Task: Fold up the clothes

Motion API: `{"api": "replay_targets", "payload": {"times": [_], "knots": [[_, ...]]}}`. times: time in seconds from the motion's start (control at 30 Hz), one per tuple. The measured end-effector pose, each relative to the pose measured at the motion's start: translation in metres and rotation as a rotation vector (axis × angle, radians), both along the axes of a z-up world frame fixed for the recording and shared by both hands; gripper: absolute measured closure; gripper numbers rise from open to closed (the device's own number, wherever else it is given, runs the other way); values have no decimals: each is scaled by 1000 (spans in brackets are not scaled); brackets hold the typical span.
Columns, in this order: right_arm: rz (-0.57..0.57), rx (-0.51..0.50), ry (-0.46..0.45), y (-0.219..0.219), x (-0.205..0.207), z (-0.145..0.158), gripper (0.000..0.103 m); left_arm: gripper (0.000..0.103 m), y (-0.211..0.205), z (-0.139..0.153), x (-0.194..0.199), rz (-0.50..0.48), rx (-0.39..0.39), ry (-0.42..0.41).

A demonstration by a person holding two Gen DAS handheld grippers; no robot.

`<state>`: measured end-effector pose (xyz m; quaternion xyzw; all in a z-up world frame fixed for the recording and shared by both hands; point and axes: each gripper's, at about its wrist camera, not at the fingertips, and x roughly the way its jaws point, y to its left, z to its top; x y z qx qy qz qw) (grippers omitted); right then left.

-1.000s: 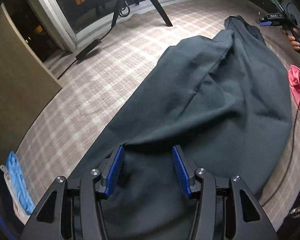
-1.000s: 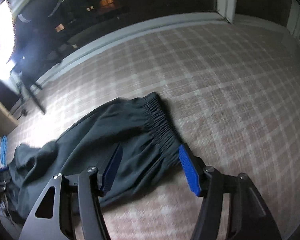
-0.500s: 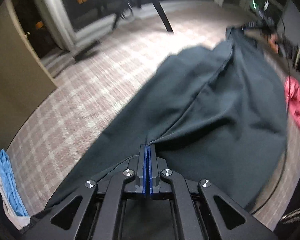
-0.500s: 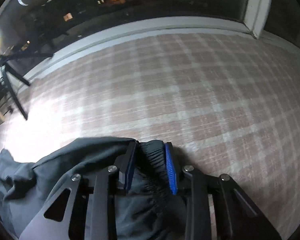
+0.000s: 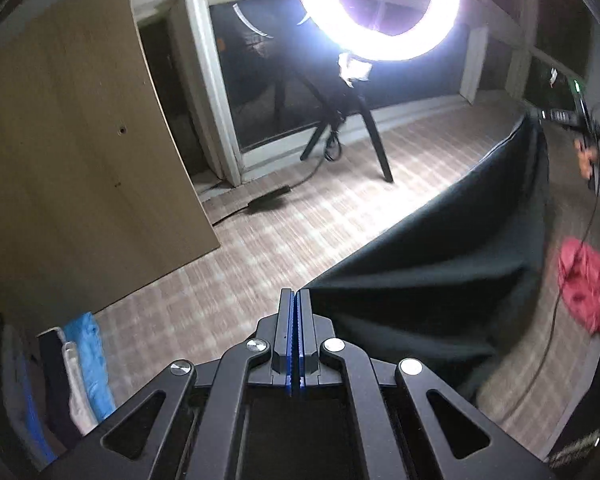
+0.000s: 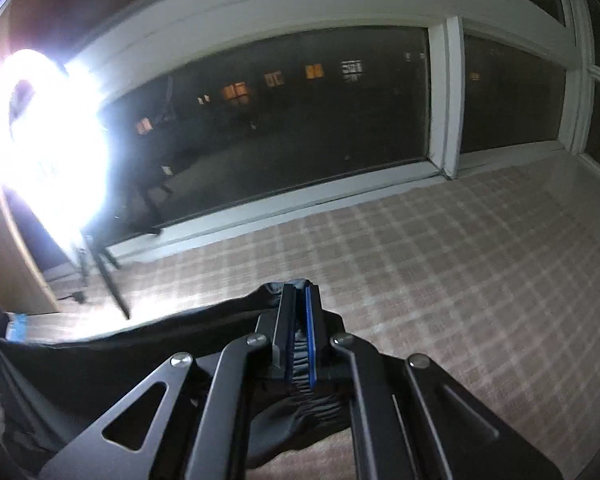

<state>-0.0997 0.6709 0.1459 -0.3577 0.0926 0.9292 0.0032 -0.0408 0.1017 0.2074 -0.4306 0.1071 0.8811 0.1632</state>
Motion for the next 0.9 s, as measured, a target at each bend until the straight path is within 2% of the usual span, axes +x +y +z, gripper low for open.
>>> {"api": "replay_targets", "payload": {"times": [0.1, 0.17, 0.23, 0.27, 0.3, 0.33, 0.37, 0.43, 0.5, 0.63, 0.7, 0.73, 0.77, 0.8, 0.9], "knots": [[-26, 10, -80, -3, -38, -24, 99, 101, 2, -22, -38, 59, -20, -16], [-43, 27, -155, -7, -63, -40, 95, 101, 6, -42, -61, 101, -61, -73], [-60, 44, -229, -11, -88, -57, 95, 101, 11, -56, -68, 119, -143, -99], [-53, 34, -243, -13, -92, -61, 95, 99, 12, -55, -62, 101, -151, -103], [-26, 1, -229, -16, -87, -60, 94, 97, 12, -52, -52, 79, -145, -99], [2, -27, -222, -19, -79, -60, 87, 97, 13, -48, -42, 56, -139, -96], [31, -49, -223, -23, -69, -59, 75, 96, 14, -43, -28, 32, -132, -98], [111, -118, -239, -34, -44, -61, 69, 91, 15, -34, 5, -5, -110, -110], [194, -179, -258, -48, -16, -65, 69, 85, 14, -28, 31, -22, -83, -122], [340, -183, -281, -96, 47, -68, 69, 85, 8, -8, 90, -32, -36, -135], [425, -187, -284, -126, 79, -68, 69, 82, 4, 1, 119, -27, -28, -135], [468, -179, -285, -142, 92, -68, 64, 80, 3, 2, 131, -24, -31, -135], [513, -153, -286, -160, 102, -69, 54, 75, 2, 2, 144, -22, -35, -135], [563, -107, -284, -182, 112, -72, 51, 70, 1, 2, 155, -20, -31, -137], [649, 45, -269, -230, 126, -80, 48, 62, 4, -10, 180, -34, 25, -163]]}}
